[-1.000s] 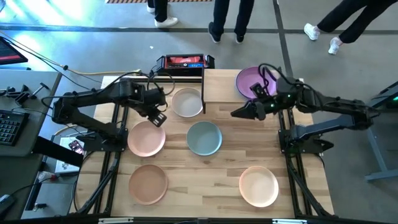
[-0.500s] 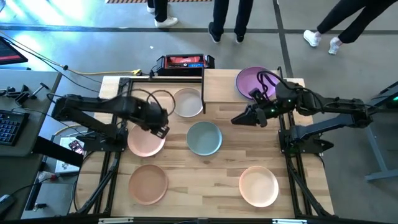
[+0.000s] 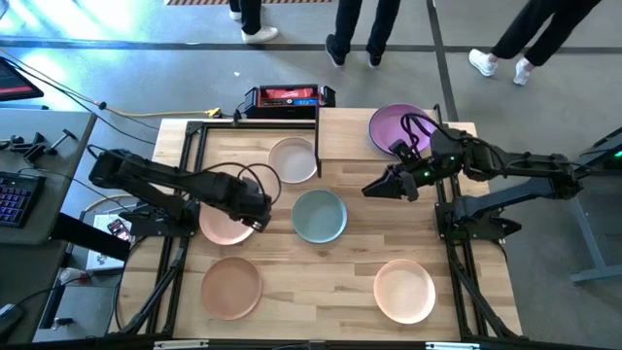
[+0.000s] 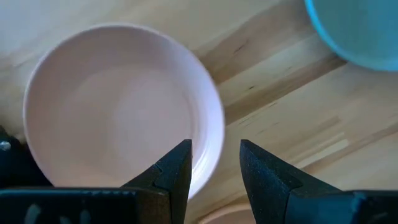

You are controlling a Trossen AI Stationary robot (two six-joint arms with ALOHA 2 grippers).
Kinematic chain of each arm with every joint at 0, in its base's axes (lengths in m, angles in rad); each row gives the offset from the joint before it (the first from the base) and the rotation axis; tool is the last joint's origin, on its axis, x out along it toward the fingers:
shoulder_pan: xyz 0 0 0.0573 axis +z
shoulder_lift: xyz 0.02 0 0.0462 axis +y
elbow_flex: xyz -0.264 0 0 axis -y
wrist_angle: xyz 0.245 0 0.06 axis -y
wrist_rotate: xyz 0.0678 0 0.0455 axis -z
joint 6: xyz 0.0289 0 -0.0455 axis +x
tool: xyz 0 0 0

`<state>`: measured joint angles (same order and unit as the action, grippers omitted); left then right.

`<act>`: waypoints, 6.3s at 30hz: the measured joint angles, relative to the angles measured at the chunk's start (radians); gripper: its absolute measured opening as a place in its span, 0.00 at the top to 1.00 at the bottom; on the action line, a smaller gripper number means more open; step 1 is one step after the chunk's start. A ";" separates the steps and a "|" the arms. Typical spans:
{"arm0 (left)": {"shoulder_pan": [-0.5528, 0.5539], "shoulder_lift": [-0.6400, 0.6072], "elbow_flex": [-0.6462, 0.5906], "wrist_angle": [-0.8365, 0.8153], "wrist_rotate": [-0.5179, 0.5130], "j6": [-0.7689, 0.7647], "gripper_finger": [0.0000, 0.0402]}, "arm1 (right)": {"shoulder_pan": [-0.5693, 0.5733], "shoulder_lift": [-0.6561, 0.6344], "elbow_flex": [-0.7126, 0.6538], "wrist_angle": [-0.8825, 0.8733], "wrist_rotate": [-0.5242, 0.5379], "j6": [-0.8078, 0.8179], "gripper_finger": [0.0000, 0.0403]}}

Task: Place and stack plates onto a shelf
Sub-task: Stack the pink plate on top of the purple plate on the shelf

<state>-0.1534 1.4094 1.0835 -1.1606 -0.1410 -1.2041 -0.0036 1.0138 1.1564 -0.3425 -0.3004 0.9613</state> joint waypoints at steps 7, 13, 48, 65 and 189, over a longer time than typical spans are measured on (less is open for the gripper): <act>-0.023 0.105 -0.014 0.034 0.006 0.000 0.70 | 0.000 0.000 0.000 -0.024 -0.006 -0.007 0.68; -0.026 0.199 -0.014 0.075 0.042 -0.018 0.70 | 0.000 0.000 0.000 -0.036 -0.015 -0.025 0.68; -0.024 0.414 -0.013 0.123 0.126 0.088 0.94 | 0.000 0.000 0.000 -0.042 -0.050 -0.072 0.68; -0.091 0.414 0.162 -0.110 0.089 0.396 1.00 | 0.000 0.000 0.000 -0.041 -0.050 -0.204 0.68; -0.061 0.404 0.622 -0.120 -0.681 1.603 0.84 | -0.251 0.291 0.099 -0.271 0.360 -0.124 1.00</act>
<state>-0.2145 1.8130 1.7054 -1.2804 -0.8218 0.3987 -0.2546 1.3052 1.2552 -0.6132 0.0597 0.8371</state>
